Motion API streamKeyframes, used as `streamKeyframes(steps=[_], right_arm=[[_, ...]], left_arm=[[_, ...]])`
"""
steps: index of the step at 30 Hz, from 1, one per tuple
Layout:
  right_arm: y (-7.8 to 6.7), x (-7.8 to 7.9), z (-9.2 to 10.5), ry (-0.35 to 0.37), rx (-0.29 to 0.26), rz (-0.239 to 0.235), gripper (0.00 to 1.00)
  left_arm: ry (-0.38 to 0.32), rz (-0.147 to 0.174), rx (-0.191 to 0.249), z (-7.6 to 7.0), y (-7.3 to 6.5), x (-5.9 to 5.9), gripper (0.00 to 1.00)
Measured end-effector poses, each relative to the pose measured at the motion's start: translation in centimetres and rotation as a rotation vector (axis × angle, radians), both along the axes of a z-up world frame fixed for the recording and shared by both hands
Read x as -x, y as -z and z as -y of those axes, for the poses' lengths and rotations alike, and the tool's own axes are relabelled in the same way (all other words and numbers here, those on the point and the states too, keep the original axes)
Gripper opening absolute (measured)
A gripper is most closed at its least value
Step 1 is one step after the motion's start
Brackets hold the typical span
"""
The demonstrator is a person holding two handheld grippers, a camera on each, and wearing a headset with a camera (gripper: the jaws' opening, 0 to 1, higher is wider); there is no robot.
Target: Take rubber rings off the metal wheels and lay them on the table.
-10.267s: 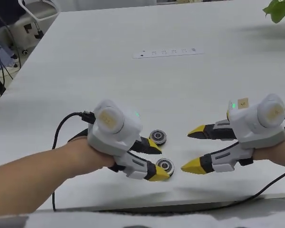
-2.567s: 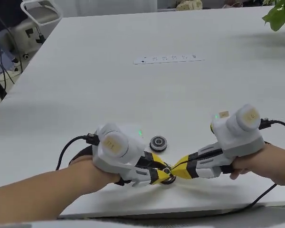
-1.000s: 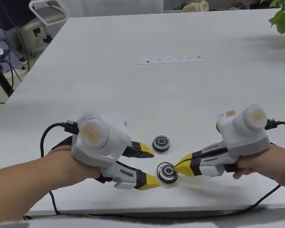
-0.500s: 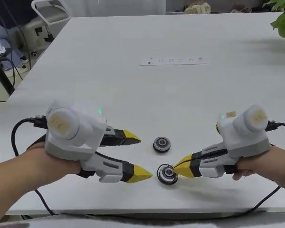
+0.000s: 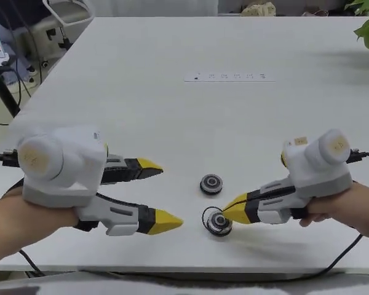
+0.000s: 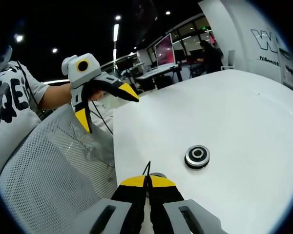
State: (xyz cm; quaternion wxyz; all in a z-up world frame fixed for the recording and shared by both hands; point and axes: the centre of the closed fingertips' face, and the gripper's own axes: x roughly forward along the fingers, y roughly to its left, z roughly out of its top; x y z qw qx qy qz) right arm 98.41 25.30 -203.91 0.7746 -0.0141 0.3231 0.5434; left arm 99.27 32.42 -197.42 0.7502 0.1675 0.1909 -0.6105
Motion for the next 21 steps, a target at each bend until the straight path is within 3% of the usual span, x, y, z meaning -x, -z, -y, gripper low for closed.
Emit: streamKeyframes(steps=[8,21], right_arm=[[-0.3,-0.3,-0.4,-0.010,0.003,0.003,0.00],[-0.5,-1.1,-1.8,-0.012,-0.007,0.013,0.00]], left_arm=[[-0.036,-0.002,0.015,-0.9,0.1,-0.3,0.63],[-0.066,-0.015,0.002,-2.1,0.8,-0.4,0.69]])
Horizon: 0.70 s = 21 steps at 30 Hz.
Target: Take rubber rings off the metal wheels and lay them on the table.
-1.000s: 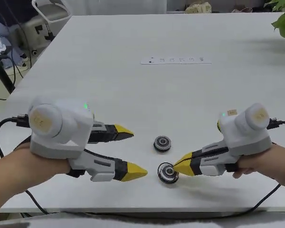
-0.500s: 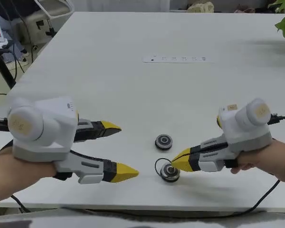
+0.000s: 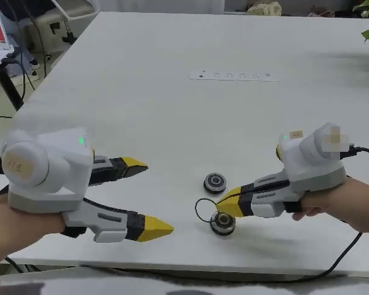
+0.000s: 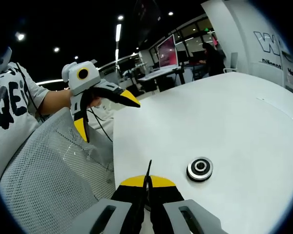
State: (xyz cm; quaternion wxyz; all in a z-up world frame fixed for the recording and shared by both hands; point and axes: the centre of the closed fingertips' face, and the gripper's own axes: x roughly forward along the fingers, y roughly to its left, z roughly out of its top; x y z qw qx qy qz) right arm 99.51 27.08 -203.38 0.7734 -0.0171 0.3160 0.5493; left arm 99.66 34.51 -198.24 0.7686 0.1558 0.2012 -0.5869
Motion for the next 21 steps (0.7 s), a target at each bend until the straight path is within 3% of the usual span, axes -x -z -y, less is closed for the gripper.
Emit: streamKeyframes(steps=[12,21], right_arm=[[0.2,-0.8,-1.5,-0.003,-0.003,0.004,0.00],[1.2,-1.0,-2.0,0.004,0.026,0.008,0.00]], left_arm=[[-0.012,-0.002,-0.019,-0.9,0.3,0.0,0.71],[-0.019,-0.006,-0.018,-1.0,0.3,0.0,0.70]])
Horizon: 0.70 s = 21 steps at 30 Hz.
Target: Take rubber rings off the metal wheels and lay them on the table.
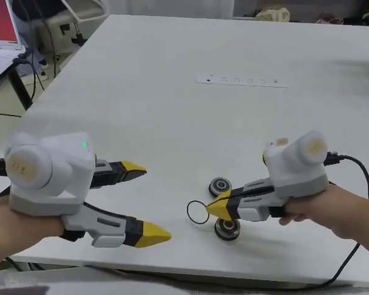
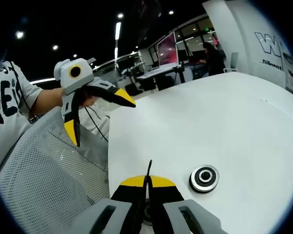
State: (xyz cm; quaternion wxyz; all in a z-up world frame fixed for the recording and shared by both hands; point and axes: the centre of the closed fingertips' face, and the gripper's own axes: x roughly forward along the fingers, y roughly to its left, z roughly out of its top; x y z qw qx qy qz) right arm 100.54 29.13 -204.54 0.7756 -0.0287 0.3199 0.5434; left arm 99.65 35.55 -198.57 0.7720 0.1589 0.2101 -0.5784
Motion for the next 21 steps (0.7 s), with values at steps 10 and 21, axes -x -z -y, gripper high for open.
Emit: streamKeyframes(steps=[10,21], right_arm=[[0.9,-0.8,0.1,0.026,0.050,0.041,0.00],[0.8,-1.1,0.2,0.034,0.057,0.064,0.04]], left_arm=[[-0.011,-0.007,0.006,-0.4,0.0,0.0,0.70],[-0.026,-0.016,0.014,-0.7,0.0,0.0,0.70]])
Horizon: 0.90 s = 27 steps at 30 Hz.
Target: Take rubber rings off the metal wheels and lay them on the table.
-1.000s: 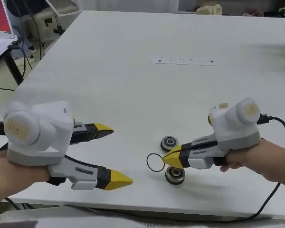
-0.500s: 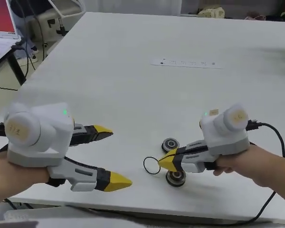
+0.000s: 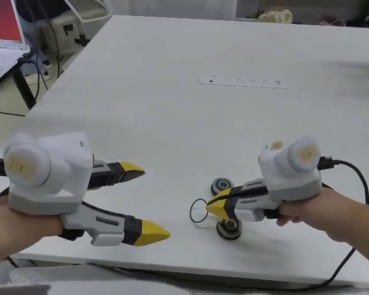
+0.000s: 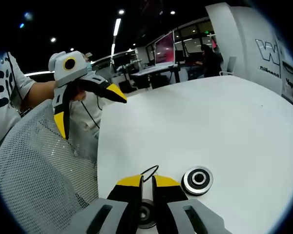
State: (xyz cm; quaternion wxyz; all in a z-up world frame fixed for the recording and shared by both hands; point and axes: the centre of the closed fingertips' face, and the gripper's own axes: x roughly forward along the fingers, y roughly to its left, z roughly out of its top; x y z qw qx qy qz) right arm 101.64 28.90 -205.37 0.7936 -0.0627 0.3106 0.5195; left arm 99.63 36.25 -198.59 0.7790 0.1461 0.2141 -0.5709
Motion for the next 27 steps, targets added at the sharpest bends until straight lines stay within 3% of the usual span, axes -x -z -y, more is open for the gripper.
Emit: streamKeyframes(steps=[14,27], right_arm=[[-1.5,-0.2,0.5,0.000,-0.023,0.034,0.16],[-2.2,0.4,2.2,0.003,-0.018,0.043,0.21]], left_arm=[[0.018,0.026,-0.012,0.5,-0.8,-0.6,0.70],[0.067,0.056,-0.025,2.2,-1.8,-1.2,0.69]])
